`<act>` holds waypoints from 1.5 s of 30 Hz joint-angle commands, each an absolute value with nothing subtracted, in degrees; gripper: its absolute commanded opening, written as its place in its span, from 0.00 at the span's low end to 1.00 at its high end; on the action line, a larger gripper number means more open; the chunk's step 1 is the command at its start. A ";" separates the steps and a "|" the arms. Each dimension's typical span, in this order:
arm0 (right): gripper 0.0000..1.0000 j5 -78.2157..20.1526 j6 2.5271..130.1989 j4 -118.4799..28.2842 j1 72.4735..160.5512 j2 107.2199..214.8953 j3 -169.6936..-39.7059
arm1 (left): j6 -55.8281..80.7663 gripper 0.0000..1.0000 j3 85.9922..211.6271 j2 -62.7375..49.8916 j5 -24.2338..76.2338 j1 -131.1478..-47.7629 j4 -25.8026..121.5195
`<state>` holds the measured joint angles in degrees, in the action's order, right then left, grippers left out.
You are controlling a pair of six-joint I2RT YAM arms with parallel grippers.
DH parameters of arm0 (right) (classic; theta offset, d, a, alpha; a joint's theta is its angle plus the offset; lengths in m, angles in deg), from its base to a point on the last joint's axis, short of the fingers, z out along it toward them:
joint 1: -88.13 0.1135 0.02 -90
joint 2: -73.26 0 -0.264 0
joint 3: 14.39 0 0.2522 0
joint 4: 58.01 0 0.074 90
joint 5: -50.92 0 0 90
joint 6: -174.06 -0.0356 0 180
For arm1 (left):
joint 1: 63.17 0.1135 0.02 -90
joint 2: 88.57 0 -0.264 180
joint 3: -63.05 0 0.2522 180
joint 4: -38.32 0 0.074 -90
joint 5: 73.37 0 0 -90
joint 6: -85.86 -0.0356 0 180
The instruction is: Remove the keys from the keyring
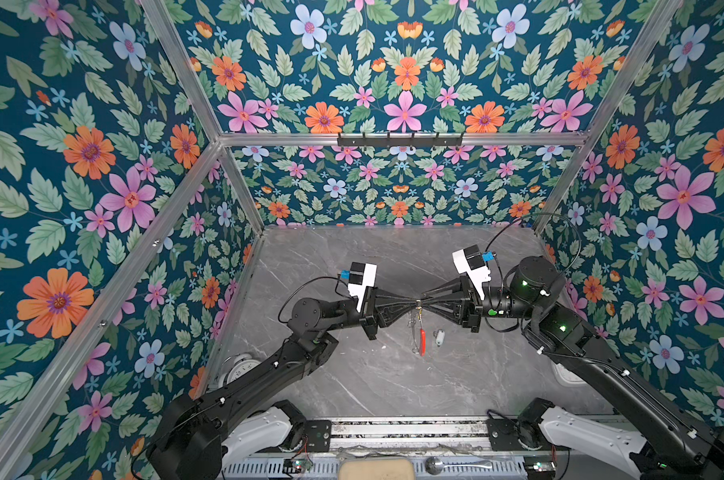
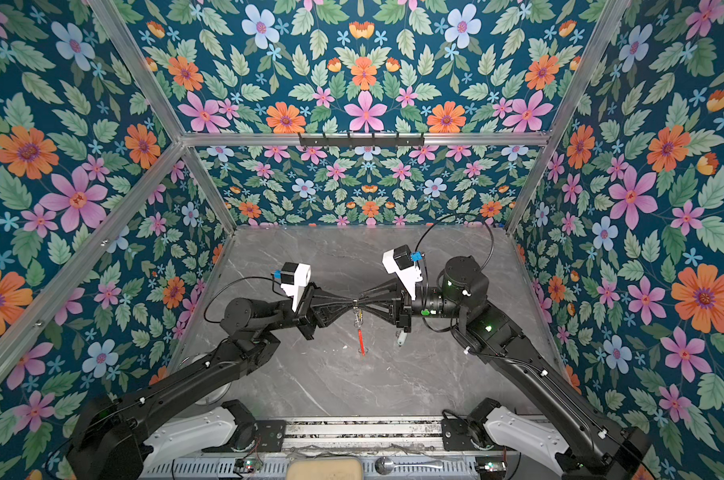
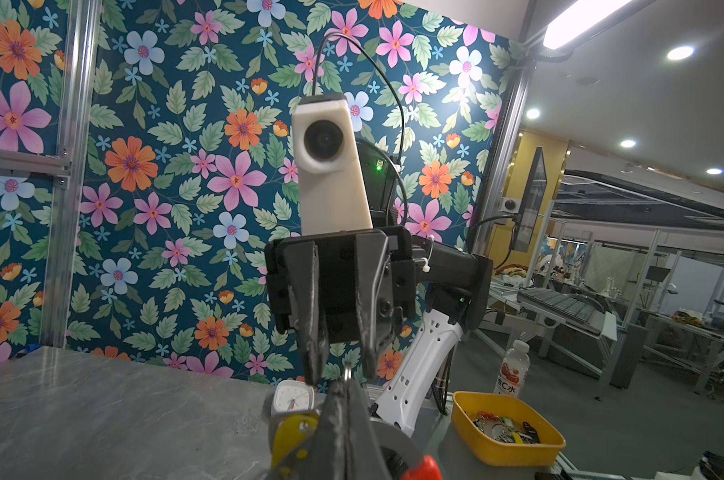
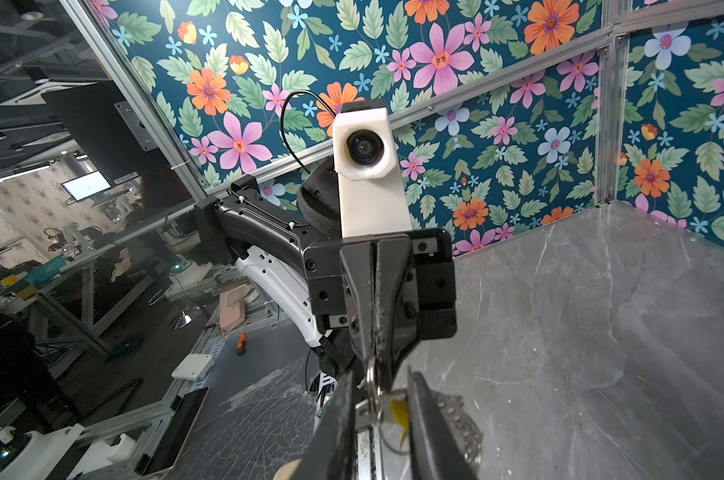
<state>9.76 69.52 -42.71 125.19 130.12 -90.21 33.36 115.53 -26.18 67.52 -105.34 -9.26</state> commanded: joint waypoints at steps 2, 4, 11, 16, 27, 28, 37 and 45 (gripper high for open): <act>0.21 10.18 68.86 -42.93 125.32 130.23 -89.94 | 33.57 0.00 115.75 -26.24 66.99 -105.36 -12.31; 0.20 10.21 68.61 -42.91 125.40 130.30 -89.76 | 33.48 0.00 115.59 -26.26 66.62 -105.35 -12.35; 0.14 9.78 68.11 -43.02 125.66 130.41 -89.23 | 33.39 0.00 115.61 -25.99 66.59 -105.42 -12.35; 0.00 9.70 68.30 -43.06 125.75 130.35 -89.21 | 33.65 0.00 115.81 -25.64 66.84 -105.43 -12.26; 0.00 4.23 72.91 -33.24 125.66 129.25 -92.08 | 33.57 0.23 116.96 -25.74 67.20 -105.36 -7.11; 0.00 3.71 73.68 -31.56 125.68 129.18 -92.83 | 33.50 0.26 117.14 -25.85 67.49 -105.42 -6.16; 0.00 2.16 80.58 -17.59 125.67 130.63 -99.38 | 35.47 0.31 121.57 -24.94 73.63 -103.18 4.42; 0.00 2.12 82.14 -13.77 125.76 131.87 -101.94 | 36.12 0.31 127.23 -22.29 79.88 -101.91 13.46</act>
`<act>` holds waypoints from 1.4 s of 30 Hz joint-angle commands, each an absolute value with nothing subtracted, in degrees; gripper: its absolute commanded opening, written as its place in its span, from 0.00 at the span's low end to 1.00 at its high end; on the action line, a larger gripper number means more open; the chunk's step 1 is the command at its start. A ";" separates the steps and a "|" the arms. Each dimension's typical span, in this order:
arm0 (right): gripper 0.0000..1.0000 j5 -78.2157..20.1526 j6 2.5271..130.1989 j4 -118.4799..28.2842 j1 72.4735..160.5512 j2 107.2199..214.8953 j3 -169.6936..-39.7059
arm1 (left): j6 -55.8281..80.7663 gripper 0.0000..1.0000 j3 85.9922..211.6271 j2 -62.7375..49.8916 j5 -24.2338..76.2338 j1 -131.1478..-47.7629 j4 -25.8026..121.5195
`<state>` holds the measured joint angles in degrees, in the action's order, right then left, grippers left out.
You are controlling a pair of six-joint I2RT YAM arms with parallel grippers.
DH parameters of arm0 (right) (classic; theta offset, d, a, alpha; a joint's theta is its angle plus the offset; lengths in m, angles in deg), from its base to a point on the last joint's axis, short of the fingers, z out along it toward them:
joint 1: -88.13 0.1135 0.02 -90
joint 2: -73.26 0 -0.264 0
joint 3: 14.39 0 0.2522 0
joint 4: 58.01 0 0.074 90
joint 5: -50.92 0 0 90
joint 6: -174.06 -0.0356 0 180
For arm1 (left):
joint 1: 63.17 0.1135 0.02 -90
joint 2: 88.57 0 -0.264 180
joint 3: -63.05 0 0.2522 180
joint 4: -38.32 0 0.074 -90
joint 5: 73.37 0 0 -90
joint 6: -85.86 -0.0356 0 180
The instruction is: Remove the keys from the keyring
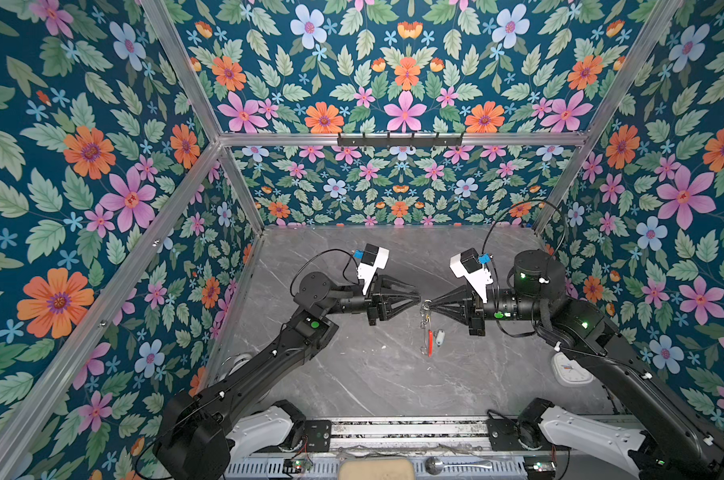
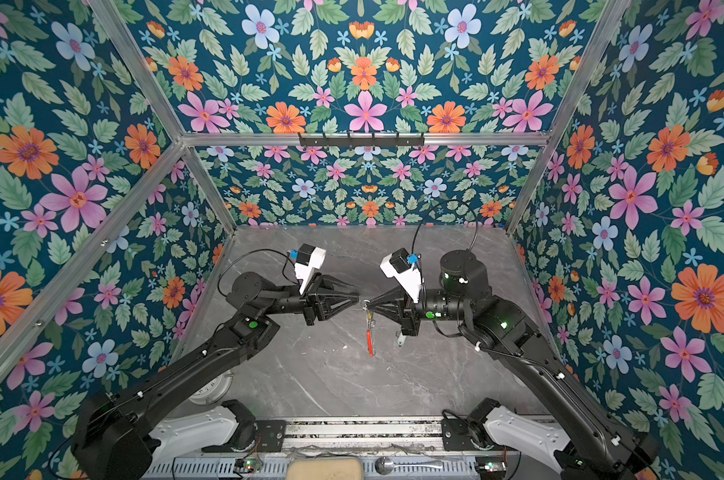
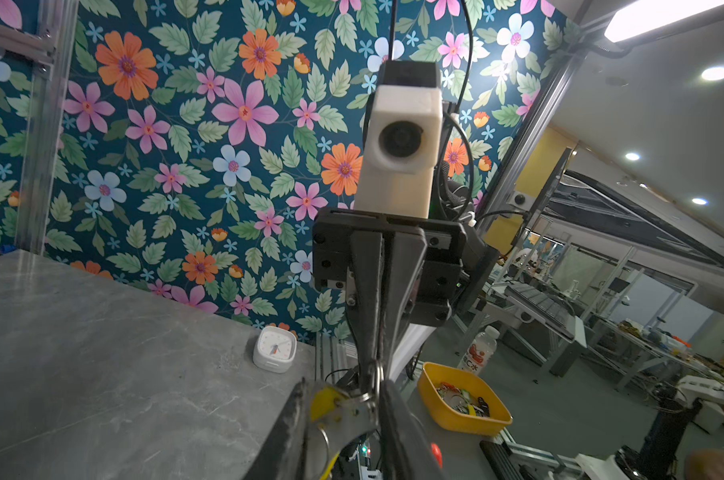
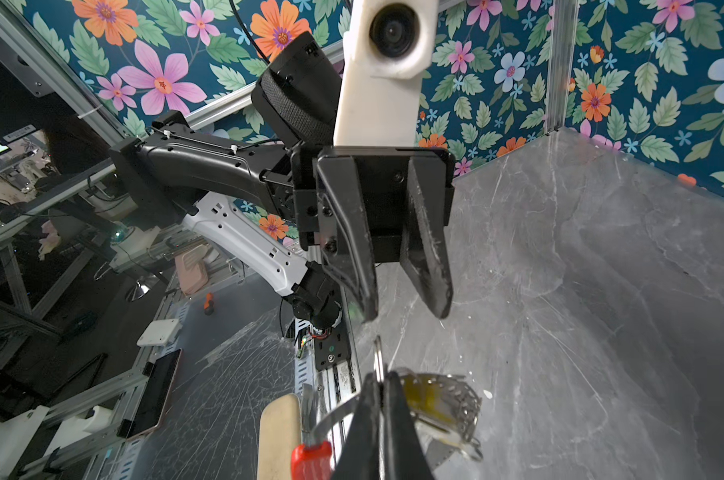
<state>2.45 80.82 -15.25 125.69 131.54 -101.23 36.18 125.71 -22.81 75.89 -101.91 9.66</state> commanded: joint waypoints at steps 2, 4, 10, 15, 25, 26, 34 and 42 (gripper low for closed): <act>0.00 1.58 82.23 -13.29 125.76 132.22 -102.25 | 36.19 0.30 128.41 -21.83 81.54 -101.92 14.32; 0.00 0.92 82.22 -13.22 125.79 132.32 -102.37 | 35.84 0.30 129.39 -21.64 82.81 -101.91 15.87; 0.00 -0.53 82.14 -12.88 125.71 132.84 -102.92 | 32.77 0.29 131.75 -20.64 84.75 -102.00 22.71; 0.00 -0.76 82.20 -12.34 125.75 133.12 -103.39 | 24.35 0.23 134.84 -20.80 83.60 -102.23 35.00; 0.00 -3.54 83.25 -9.38 126.46 134.44 -104.96 | 23.67 0.15 136.32 -20.62 85.34 -102.70 35.91; 0.00 -4.08 83.47 -9.06 126.68 134.65 -105.09 | 23.04 0.15 136.62 -20.71 85.35 -102.72 36.73; 0.00 -6.55 84.15 -7.74 127.71 135.47 -105.89 | 19.30 0.11 139.01 -20.71 85.48 -102.90 42.38; 0.00 -7.25 83.72 -8.51 128.37 135.57 -106.14 | 14.35 0.07 140.19 -20.89 83.94 -104.24 47.96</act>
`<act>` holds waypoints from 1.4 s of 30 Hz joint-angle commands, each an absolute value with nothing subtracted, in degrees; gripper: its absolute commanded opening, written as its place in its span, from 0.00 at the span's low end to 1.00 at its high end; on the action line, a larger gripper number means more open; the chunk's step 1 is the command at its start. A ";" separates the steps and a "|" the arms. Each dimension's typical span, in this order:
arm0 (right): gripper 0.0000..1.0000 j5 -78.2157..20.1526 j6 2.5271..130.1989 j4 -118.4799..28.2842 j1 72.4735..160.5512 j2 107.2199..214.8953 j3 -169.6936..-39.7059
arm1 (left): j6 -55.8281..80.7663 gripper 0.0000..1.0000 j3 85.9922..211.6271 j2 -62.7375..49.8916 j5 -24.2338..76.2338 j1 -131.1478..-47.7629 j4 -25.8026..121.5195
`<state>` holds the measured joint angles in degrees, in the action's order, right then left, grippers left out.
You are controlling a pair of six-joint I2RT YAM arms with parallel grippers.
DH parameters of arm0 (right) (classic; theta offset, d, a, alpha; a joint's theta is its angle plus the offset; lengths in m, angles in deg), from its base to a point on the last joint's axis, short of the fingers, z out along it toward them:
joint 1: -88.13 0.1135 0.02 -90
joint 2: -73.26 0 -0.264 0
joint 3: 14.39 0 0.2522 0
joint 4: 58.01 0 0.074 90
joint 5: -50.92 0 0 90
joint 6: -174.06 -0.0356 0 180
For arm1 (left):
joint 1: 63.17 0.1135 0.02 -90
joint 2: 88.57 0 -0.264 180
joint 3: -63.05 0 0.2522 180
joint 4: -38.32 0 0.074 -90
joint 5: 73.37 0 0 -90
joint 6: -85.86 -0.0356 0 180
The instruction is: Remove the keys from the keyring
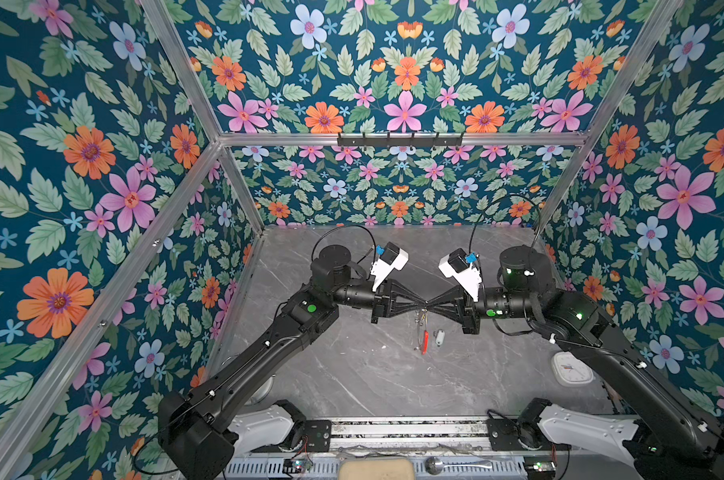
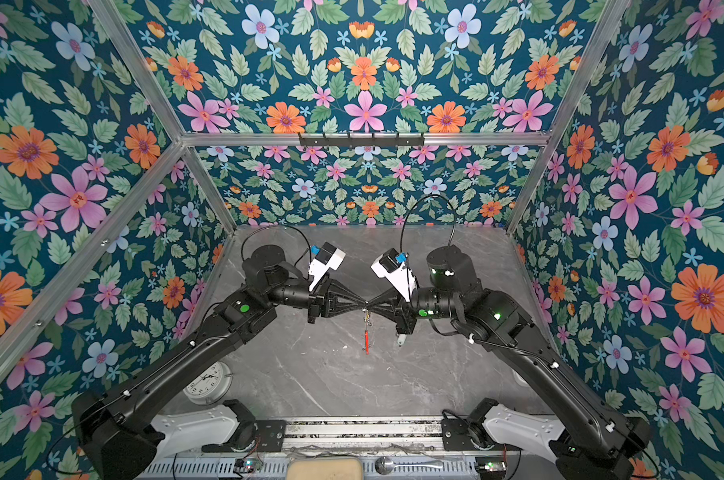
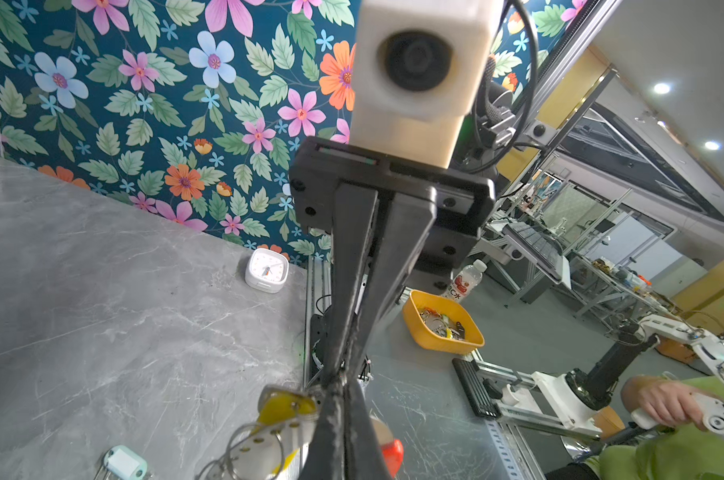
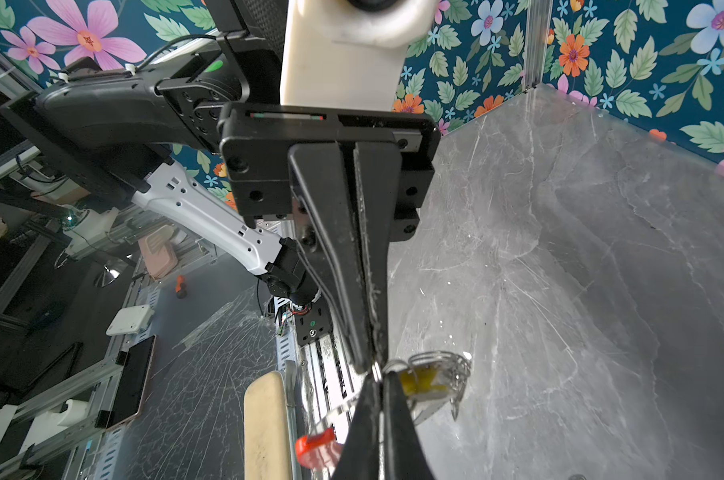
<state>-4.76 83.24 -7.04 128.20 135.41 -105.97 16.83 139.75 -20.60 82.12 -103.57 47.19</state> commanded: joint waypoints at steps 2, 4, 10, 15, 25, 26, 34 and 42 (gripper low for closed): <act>0.00 -7.36 83.54 -9.03 128.55 135.65 -106.17 | 13.89 0.04 140.18 -20.89 83.93 -104.55 48.16; 0.00 -7.27 83.28 -10.00 128.64 135.62 -105.81 | 13.30 0.00 140.02 -21.10 83.65 -104.95 48.34; 0.31 -6.72 81.88 -17.20 128.64 132.20 -101.81 | 11.42 0.00 138.48 -23.80 80.09 -104.95 46.85; 0.48 -7.27 79.74 -27.76 128.64 126.95 -94.98 | 12.58 0.00 135.37 -25.91 77.87 -104.92 40.95; 0.58 -4.45 77.87 -37.13 128.72 121.65 -85.67 | 18.66 0.00 129.55 -27.81 80.17 -104.99 25.39; 0.59 -3.44 77.66 -37.44 128.73 121.38 -85.10 | 18.80 0.00 129.54 -27.62 80.88 -104.97 25.27; 0.61 2.31 77.27 -38.18 128.65 120.53 -83.24 | 21.26 0.00 129.72 -27.07 85.16 -104.98 23.40; 0.62 5.29 78.50 -34.32 128.71 123.83 -85.50 | 29.05 0.00 128.59 -25.58 88.78 -105.00 14.51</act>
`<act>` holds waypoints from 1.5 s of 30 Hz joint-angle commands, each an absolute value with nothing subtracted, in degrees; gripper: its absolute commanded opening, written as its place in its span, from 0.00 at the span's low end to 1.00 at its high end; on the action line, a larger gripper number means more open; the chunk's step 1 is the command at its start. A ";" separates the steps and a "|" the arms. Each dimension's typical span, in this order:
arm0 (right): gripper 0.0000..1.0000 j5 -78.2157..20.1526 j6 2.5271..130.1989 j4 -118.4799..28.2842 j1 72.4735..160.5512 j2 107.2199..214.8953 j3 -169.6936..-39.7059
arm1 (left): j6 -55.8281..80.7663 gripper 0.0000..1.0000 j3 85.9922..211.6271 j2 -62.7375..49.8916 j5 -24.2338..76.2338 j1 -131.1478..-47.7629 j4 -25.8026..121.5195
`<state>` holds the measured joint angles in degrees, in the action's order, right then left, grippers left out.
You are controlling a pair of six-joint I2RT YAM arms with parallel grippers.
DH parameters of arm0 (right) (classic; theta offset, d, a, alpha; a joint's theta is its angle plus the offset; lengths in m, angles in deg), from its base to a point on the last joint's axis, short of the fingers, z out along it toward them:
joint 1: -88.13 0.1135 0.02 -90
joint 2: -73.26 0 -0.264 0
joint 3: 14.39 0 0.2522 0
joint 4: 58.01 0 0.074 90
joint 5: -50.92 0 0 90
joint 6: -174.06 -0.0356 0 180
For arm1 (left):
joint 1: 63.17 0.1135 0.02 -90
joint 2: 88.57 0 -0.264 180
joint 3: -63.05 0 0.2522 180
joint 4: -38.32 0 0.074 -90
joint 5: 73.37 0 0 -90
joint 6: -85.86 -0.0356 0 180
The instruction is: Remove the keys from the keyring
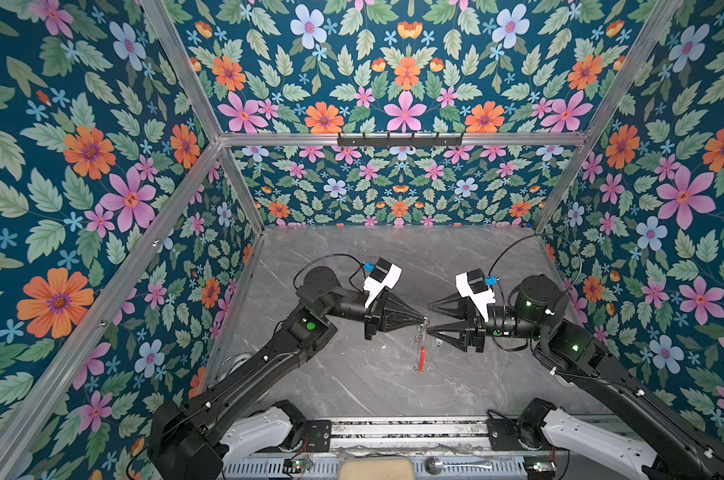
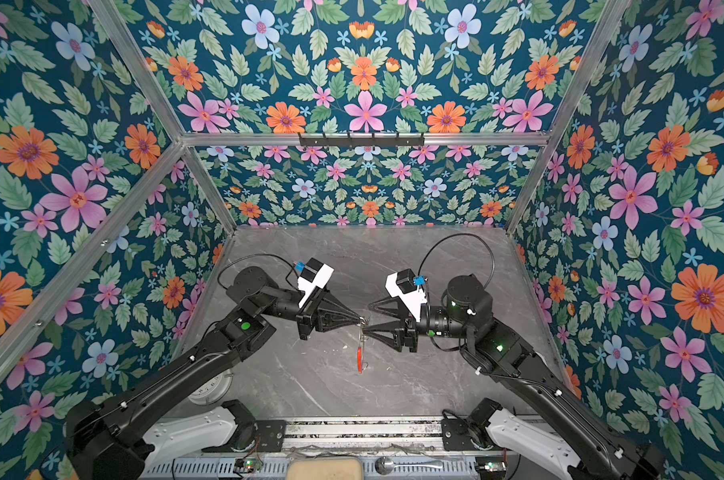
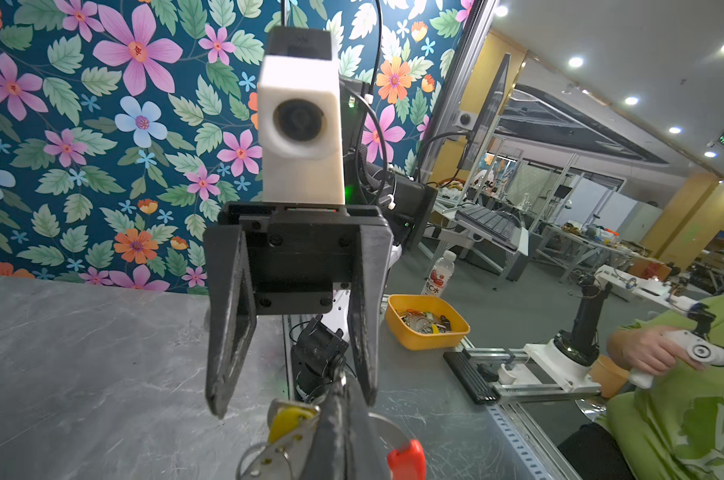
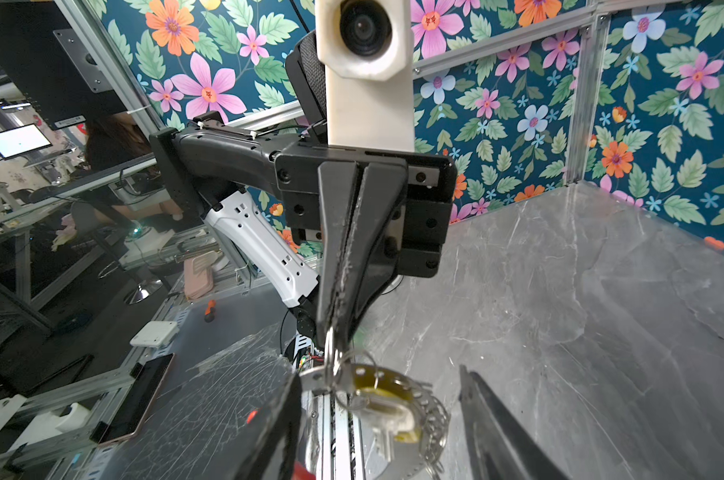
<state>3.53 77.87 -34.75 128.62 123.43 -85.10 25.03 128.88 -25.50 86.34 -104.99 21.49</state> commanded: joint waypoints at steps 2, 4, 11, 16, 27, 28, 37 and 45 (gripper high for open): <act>0.62 5.68 78.77 -34.01 128.72 123.95 -85.45 | 29.17 0.00 128.41 -25.84 88.63 -104.94 14.21; 0.60 7.06 78.96 -33.70 128.67 124.35 -85.62 | 29.18 0.00 128.30 -25.99 88.36 -104.97 13.86; 0.34 9.84 78.96 -33.30 128.72 124.67 -86.24 | 29.18 0.00 128.40 -25.86 86.92 -104.60 14.24; 0.21 9.78 78.83 -33.30 128.67 124.28 -86.35 | 28.84 0.00 128.31 -25.99 85.75 -104.21 14.80; 0.00 10.00 78.08 -33.76 128.73 124.68 -86.41 | 28.62 0.00 127.94 -26.83 82.81 -104.04 14.64; 0.00 10.04 78.09 -33.68 128.71 124.77 -86.50 | 28.56 0.00 127.81 -26.94 82.17 -104.10 14.52; 0.00 8.99 77.33 -32.88 128.65 126.12 -87.64 | 32.86 0.00 123.81 -27.75 76.39 -104.09 4.53; 0.00 6.35 78.35 -30.56 129.90 128.08 -88.68 | 38.48 0.00 120.95 -26.56 73.19 -104.27 -6.42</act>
<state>7.18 78.04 -32.26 129.36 127.60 -88.29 35.35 121.23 -26.83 76.27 -104.16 1.80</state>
